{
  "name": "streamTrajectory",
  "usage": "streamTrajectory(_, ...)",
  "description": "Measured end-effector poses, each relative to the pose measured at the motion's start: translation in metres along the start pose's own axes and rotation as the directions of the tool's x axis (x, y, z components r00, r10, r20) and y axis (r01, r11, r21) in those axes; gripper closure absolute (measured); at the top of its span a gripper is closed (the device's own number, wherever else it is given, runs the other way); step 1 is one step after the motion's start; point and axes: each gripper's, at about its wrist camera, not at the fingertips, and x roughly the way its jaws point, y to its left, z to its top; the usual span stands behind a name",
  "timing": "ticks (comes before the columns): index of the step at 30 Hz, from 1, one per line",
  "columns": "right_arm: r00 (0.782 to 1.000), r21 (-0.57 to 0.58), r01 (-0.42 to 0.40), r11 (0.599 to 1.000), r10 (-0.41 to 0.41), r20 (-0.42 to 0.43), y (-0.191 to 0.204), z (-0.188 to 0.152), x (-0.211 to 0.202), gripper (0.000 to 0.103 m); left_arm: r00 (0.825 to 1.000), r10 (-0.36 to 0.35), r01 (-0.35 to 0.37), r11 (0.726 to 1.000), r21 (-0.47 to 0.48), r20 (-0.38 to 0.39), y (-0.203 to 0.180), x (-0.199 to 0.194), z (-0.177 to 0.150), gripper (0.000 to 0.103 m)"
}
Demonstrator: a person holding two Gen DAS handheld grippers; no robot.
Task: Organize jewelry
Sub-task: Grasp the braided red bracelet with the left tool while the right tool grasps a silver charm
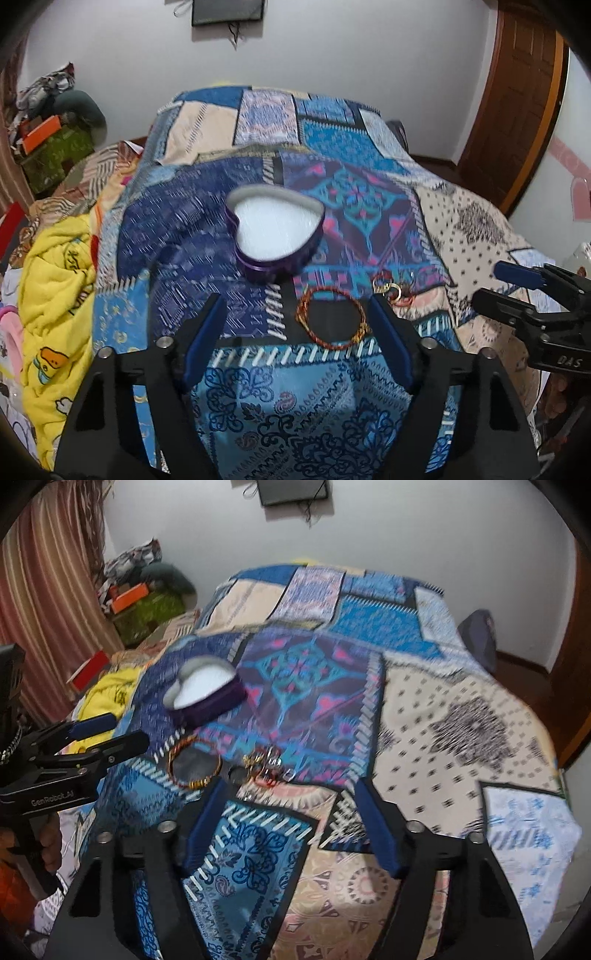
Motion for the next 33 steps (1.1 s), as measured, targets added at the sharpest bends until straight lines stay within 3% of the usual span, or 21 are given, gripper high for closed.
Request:
streamTrajectory(6,0.995,-0.008,-0.074,0.997,0.074,-0.063,0.004,-0.004,0.019,0.063,0.997,-0.036,0.036,0.999,-0.010,-0.063,0.003,0.017,-0.008,0.052)
streamTrajectory(10,0.992,-0.026,-0.099,0.995,0.096,-0.087,0.009,-0.004,0.029,0.066,0.993,-0.070,0.067,0.997,-0.032,-0.094,0.006,0.025,-0.010,0.067)
streamTrajectory(13,0.988,-0.027,-0.114,0.993,0.110,-0.111,0.011,-0.006,0.037,0.067,0.991,-0.085,0.080,0.996,-0.048,-0.107,0.007,0.032,-0.010,0.068)
streamTrajectory(16,0.985,-0.029,-0.120,0.992,0.115,-0.129,0.012,-0.006,0.045,0.069,0.990,-0.084,0.078,0.996,-0.054,-0.115,0.008,0.039,-0.010,0.076)
streamTrajectory(27,0.983,-0.026,-0.104,0.994,0.098,-0.152,0.010,-0.007,0.062,0.083,0.992,-0.072,0.068,0.997,-0.045,-0.099,0.006,0.054,-0.010,0.078)
streamTrajectory(31,0.985,-0.035,-0.096,0.995,0.090,-0.146,0.012,-0.008,0.062,0.084,0.994,-0.061,0.059,0.998,-0.024,-0.092,0.003,0.054,-0.011,0.093)
streamTrajectory(33,0.986,-0.045,-0.088,0.995,0.081,-0.144,0.014,-0.009,0.062,0.084,0.994,-0.065,0.063,0.998,-0.020,-0.092,0.003,0.054,-0.011,0.095)
